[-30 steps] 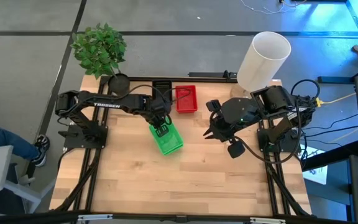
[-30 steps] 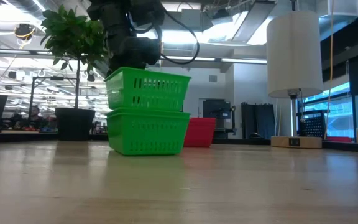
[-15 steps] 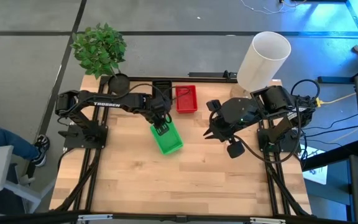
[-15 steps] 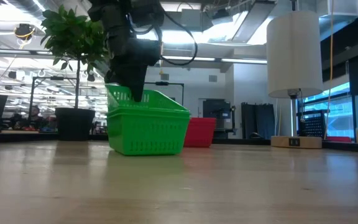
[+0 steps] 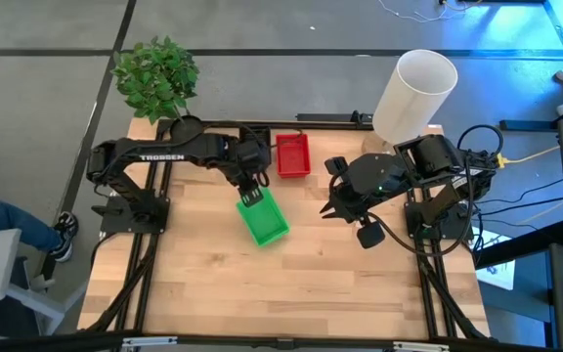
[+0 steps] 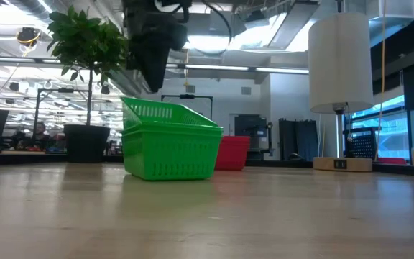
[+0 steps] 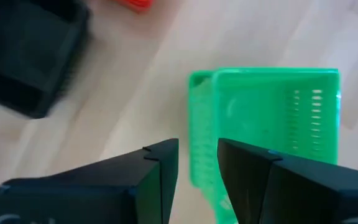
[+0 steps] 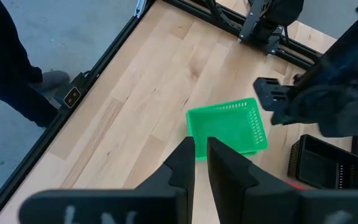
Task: Stack baskets by color
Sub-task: Stack the bottom green bin on the top stacked green bins
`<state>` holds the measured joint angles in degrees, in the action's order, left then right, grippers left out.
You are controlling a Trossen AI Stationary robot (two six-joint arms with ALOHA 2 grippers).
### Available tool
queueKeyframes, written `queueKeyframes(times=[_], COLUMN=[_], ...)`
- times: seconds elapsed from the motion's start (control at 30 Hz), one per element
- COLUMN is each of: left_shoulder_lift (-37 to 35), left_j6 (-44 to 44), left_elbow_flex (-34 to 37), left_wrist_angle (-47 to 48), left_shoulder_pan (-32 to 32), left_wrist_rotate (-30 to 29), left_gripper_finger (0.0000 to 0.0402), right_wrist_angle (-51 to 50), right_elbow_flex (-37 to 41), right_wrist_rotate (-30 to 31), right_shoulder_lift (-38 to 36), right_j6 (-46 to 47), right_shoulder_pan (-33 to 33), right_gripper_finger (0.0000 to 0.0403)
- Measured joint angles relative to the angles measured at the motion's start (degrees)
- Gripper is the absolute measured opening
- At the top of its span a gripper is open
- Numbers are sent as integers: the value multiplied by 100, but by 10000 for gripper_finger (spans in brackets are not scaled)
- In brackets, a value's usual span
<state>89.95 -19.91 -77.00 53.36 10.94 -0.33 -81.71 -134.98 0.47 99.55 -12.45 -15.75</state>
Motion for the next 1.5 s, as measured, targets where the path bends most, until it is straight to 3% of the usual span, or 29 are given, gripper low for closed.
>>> queueKeyframes(times=[0.2,0.43,0.7,0.9,1.07,1.17,1.5], left_shoulder_lift=[-2,-2,0,-139,-444,-431,688], left_j6=[-17,-238,-392,-367,77,280,703], left_elbow_flex=[-193,350,1021,848,720,716,718], left_wrist_angle=[66,-563,-1078,-849,-670,-918,-2066], left_shoulder_pan=[-109,-251,-223,-226,-567,-945,-1239], left_wrist_rotate=[-168,-210,-213,-434,495,448,277], left_gripper_finger=[89,7,1,0,0,0,0], right_wrist_angle=[1,0,0,0,-2,-4,0], right_elbow_flex=[-1,-2,-2,-2,-2,-2,-4], right_wrist_rotate=[0,0,0,0,0,0,0], right_shoulder_lift=[0,0,0,0,2,2,4], right_j6=[0,0,-1,-2,0,11,20], right_shoulder_pan=[0,0,0,0,0,-2,-2], right_gripper_finger=[44,44,44,44,44,44,44])
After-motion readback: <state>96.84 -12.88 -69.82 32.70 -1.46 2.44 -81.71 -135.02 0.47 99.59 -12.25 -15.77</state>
